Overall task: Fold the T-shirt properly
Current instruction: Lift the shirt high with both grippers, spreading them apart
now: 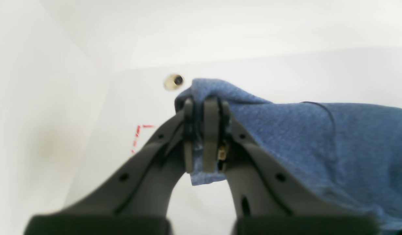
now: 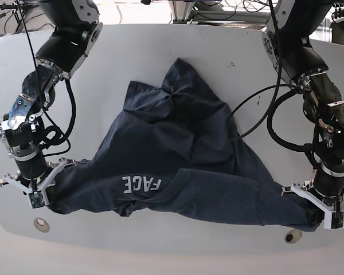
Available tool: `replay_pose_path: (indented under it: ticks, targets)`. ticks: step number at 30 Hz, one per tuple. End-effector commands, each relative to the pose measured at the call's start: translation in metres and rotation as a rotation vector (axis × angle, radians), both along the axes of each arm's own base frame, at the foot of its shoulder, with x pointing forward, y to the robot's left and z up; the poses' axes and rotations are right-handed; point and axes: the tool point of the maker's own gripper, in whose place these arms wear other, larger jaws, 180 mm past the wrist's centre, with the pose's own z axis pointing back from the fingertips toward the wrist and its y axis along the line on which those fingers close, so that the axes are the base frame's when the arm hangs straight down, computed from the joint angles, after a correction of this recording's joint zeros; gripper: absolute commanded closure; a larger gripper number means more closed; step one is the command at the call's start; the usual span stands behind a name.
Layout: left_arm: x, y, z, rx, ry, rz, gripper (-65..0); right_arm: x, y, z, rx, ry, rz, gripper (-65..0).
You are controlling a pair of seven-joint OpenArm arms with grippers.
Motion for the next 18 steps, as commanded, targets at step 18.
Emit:
replay_pose_path:
  ticks: [18]
  targets:
    - [0.004, 0.019, 0.186, 0.055, -0.404, 0.049, 0.0, 0.059, 0.029, 0.142, -0.133, -0.275, 0.101, 0.0]
